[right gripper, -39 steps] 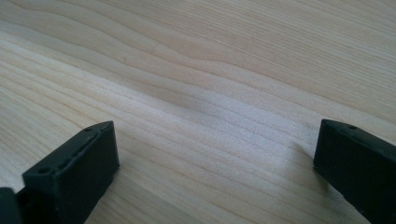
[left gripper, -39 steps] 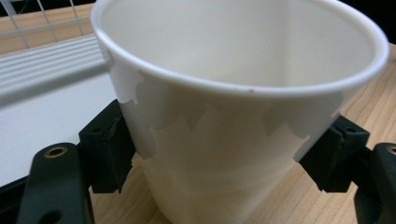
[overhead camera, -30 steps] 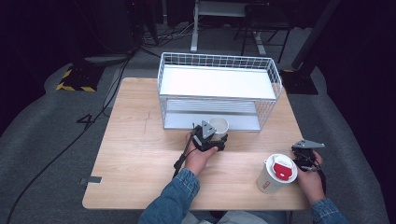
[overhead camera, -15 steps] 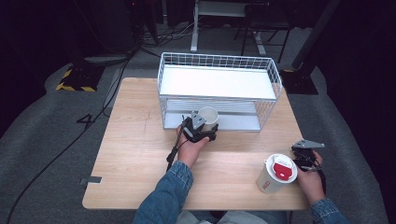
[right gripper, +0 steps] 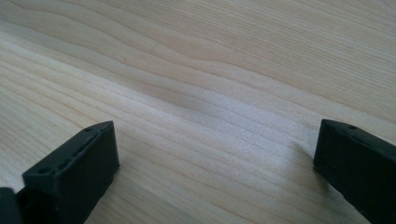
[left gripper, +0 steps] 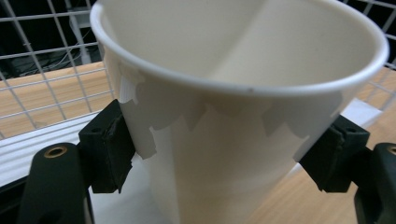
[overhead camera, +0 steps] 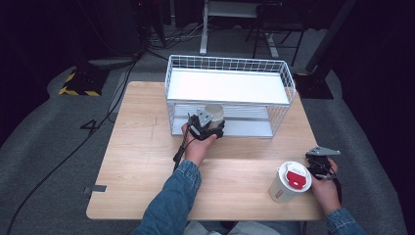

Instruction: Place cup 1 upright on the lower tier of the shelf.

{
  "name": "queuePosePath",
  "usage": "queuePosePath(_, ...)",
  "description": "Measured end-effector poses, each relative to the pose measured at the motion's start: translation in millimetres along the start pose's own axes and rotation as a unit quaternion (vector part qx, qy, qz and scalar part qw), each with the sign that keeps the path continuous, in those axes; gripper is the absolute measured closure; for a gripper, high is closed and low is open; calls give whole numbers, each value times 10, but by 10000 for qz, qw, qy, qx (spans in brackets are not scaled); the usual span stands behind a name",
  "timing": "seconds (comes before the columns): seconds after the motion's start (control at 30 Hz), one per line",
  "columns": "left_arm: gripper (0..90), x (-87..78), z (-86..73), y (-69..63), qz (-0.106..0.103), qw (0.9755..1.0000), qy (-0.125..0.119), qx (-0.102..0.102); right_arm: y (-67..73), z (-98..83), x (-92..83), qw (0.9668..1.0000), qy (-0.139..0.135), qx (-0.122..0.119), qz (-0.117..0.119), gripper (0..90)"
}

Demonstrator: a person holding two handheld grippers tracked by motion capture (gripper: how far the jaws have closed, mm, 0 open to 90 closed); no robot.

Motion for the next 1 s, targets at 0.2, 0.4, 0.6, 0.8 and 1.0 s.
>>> queuePosePath(0.2,220,154,35,56,96,9999,36,-36,0,0,0,10000,0,0,1,0)
queuePosePath(0.4,220,260,36,72,245,9997,72,-6,0,0,0,10000,-1,-2,0,0)
queuePosePath(0.6,220,328,21,62,232,9996,146,16,0,0,0,10000,-1,-2,2,0)
queuePosePath(0.8,217,376,-20,46,241,9994,230,-130,0,0,0,10000,-1,-3,5,1)
queuePosePath(1.0,148,399,-42,41,188,9992,297,-189,1,0,-1,10000,-1,-6,12,2)
Point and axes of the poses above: each handheld gripper's, and its own axes: x roughly forward along the jaws, z roughly out of its top, y roughly to its left, the point moved 6 cm from there along x, roughly forward along the jaws, and after that the axes turned 13 degrees about z, right-handed, at the moved point
